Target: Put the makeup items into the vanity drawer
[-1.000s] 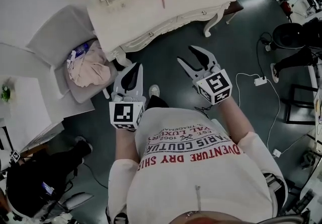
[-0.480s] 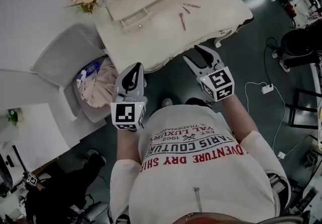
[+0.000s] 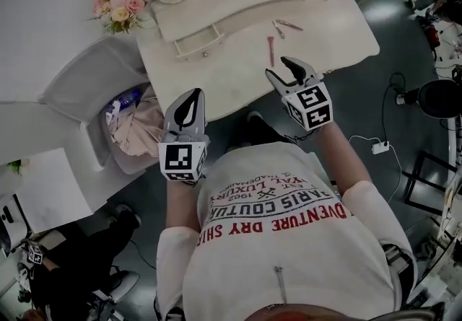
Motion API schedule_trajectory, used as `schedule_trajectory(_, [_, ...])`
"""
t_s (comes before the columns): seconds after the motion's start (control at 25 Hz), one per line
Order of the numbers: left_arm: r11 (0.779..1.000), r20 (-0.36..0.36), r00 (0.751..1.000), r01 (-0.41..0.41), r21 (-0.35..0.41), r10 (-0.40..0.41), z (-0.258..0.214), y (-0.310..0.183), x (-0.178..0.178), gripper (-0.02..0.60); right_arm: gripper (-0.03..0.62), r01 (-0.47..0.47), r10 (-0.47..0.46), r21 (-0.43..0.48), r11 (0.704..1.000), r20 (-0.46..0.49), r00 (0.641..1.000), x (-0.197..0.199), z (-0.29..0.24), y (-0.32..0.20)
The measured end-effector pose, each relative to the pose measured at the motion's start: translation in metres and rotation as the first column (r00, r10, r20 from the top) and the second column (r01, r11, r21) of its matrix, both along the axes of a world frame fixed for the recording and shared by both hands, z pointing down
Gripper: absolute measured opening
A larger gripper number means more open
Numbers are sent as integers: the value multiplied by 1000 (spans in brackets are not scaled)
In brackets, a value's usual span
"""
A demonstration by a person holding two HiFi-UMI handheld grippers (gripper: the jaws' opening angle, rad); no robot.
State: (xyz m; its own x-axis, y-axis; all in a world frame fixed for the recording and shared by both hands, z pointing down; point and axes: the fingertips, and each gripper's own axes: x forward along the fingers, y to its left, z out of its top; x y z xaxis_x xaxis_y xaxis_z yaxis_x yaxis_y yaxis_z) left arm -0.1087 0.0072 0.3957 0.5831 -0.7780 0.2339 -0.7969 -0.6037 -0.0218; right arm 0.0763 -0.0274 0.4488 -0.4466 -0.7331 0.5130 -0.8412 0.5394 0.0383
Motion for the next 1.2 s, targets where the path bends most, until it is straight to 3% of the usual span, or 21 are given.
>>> schedule_trajectory(0.4, [991, 12, 994, 106, -82, -105, 43, -76, 39, 8, 189, 57, -67, -230, 971, -35, 997, 40, 89, -78])
schedule_trajectory(0.76, [973, -5, 981, 192, -131, -194, 67, -100, 52, 8, 189, 49, -56, -458, 888, -2, 998, 49, 158, -102])
schedule_trajectory(0.92, [964, -3, 974, 223, -146, -225, 73, -102, 47, 8, 189, 1, -10, -496, 868, -15, 1000, 50, 168, -110])
schedule_trajectory(1.0, [960, -5, 971, 234, -153, -237, 75, -101, 43, 8, 181, -26, -7, -494, 869, -64, 998, 52, 172, -110])
schedule_trajectory(1.2, [957, -11, 968, 246, -156, -251, 74, -101, 34, 8, 54, -64, -25, -474, 878, -180, 983, 59, 176, -114])
